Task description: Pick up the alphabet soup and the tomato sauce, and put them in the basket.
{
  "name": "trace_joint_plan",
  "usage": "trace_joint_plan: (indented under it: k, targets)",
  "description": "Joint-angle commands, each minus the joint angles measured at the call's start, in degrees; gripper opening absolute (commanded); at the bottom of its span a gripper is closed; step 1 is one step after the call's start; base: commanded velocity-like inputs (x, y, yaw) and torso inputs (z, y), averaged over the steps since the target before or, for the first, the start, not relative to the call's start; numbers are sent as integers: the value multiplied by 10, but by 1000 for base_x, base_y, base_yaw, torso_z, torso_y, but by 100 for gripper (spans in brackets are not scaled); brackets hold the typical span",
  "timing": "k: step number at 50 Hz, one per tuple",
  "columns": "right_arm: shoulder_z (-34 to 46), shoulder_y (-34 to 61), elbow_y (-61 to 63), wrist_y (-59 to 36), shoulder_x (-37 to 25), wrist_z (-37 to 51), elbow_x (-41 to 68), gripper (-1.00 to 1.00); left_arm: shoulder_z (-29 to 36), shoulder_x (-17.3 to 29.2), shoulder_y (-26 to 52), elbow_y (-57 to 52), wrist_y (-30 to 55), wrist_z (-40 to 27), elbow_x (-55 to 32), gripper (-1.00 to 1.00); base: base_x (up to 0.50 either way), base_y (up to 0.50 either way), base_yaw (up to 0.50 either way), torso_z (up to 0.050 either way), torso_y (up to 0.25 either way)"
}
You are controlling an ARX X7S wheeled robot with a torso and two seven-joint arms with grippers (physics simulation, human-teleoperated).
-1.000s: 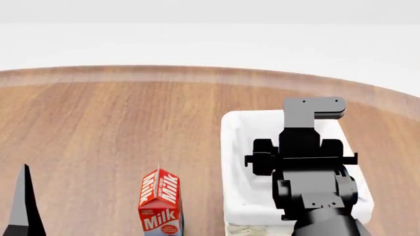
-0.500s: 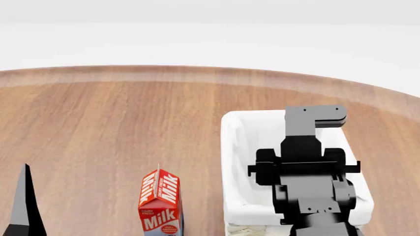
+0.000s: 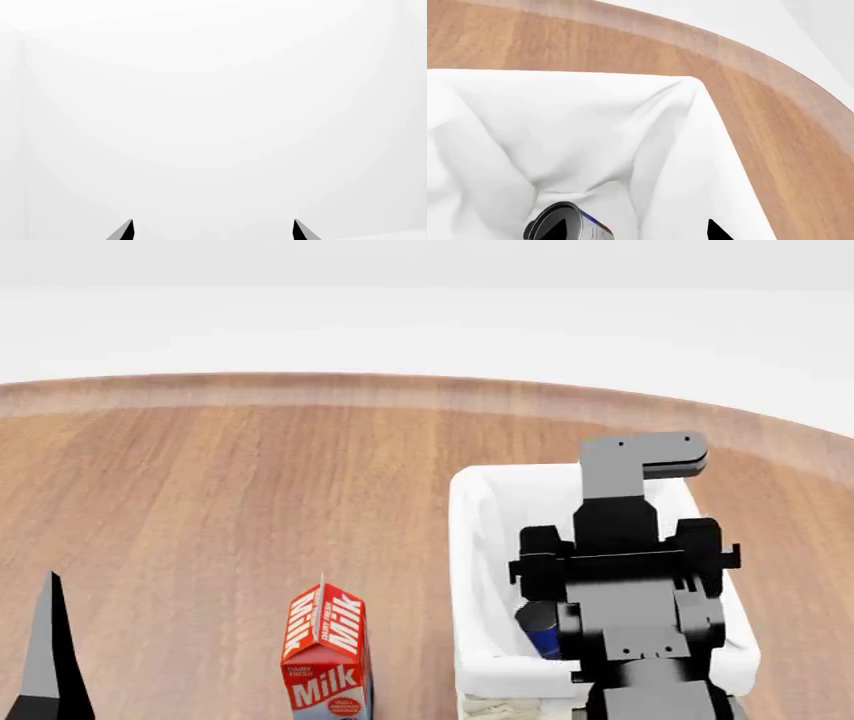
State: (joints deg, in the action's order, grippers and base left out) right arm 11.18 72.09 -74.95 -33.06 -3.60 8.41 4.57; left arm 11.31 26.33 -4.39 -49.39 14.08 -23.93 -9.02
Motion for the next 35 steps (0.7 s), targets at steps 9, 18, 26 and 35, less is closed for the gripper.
trace_joint_plan:
  k: [9, 18, 26, 35]
  targets:
    - [-23, 54, 3, 25, -10, -17, -10, 100, 3, 2, 3, -1, 1, -2, -1, 100, 0, 0, 0, 0, 0]
    - [-44, 29, 204, -102, -30, -32, 19, 100, 4, 3, 3, -2, 1, -4, -2, 100, 0, 0, 0, 0, 0]
    - [-49, 22, 354, -196, -49, -43, 38, 100, 6, 4, 4, -2, 2, -5, -1, 100, 0, 0, 0, 0, 0]
    - [-84, 22, 545, -325, -58, -55, 89, 100, 8, 4, 3, -6, 3, -7, 0, 100, 0, 0, 0, 0, 0]
